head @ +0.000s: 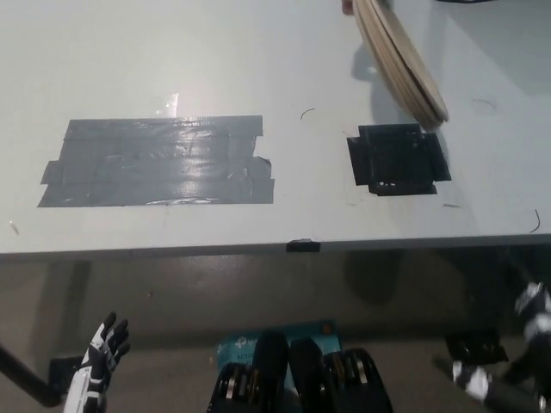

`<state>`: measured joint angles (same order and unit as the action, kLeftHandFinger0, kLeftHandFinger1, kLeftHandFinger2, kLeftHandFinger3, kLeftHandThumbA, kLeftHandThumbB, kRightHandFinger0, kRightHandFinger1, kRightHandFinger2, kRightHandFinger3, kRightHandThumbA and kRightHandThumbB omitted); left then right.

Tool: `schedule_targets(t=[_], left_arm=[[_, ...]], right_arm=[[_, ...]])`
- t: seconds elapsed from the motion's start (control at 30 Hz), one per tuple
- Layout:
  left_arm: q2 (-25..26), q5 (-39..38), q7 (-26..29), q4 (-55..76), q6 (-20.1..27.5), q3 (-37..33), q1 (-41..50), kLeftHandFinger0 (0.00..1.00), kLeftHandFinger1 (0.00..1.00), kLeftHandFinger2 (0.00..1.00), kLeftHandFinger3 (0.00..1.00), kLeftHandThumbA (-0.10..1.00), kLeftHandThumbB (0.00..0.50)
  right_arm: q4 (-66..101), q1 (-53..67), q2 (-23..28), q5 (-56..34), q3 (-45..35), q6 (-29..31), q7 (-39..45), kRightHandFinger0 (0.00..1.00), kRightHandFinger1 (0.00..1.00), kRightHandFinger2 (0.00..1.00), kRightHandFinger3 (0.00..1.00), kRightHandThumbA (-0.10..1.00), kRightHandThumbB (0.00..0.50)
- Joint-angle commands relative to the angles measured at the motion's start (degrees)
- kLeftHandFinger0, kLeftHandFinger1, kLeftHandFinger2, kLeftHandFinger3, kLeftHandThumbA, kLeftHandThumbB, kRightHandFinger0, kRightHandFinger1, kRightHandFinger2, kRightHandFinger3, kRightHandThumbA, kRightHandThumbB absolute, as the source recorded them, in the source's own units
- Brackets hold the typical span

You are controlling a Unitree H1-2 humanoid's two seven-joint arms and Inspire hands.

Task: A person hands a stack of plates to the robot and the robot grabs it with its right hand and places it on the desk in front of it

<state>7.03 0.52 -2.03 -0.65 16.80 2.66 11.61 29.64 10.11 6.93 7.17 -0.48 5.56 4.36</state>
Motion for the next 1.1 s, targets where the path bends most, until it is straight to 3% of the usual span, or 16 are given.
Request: schedule_targets(t=[0.0,0.1,0.27,0.43,0.53,0.83,1.0,1.07], left_arm=[[2.0,0.6,-0.4,2.8,2.6,0.7,0.5,1.0,1.0,1.0,1.0,1.0,0.318],[1.9,0.7,-0.3,1.9,3.3,0.8,0.1,1.0,1.0,1.0,1.0,1.0,0.338],[2.5,0.2,-1.3,2.5,1.7,0.6,0.4,1.0,1.0,1.0,1.0,1.0,0.338],[2.8,0.5,-1.1,2.6,2.2,0.8,0.5,1.0,1.0,1.0,1.0,1.0,0.33],[2.9,0.4,-0.9,2.8,2.2,0.9,0.7,1.0,1.0,1.0,1.0,1.0,0.32],[2.8,0.5,-0.5,3.0,2.0,1.0,0.7,1.0,1.0,1.0,1.0,1.0,0.335],[3.0,0.3,-0.8,4.1,1.0,0.9,0.9,1.0,1.0,1.0,1.0,1.0,0.351],[3.1,0.3,-1.0,4.0,1.2,0.7,0.7,1.0,1.0,1.0,1.0,1.0,0.348]], right_arm=[[7.7,-11.7,-2.6,18.3,-2.0,-4.5,-3.5,1.0,1.0,1.0,1.0,0.97,0.311],[7.1,-18.2,-2.8,21.7,-1.4,-8.1,-2.1,1.0,1.0,1.0,1.0,0.92,0.34],[1.4,-26.3,-3.0,26.6,-0.3,-9.8,-3.0,1.0,1.0,1.0,1.0,0.81,0.303],[-9.9,-33.8,-1.4,30.4,0.3,-9.4,-6.4,1.0,1.0,1.0,1.0,0.82,0.321],[-17.6,-37.7,-0.5,32.9,0.7,-8.8,-9.7,1.0,1.0,1.0,1.0,0.89,0.354],[-33.7,-48.4,1.3,38.4,2.7,-12.6,-15.6,1.0,1.0,1.0,1.0,0.95,0.389],[-40.3,-51.9,1.8,38.5,3.8,-12.6,-18.3,1.0,1.0,1.0,1.0,0.91,0.416],[-42.7,-53.4,2.0,37.8,4.0,-12.4,-18.6,1.0,1.0,1.0,1.0,0.84,0.419]])
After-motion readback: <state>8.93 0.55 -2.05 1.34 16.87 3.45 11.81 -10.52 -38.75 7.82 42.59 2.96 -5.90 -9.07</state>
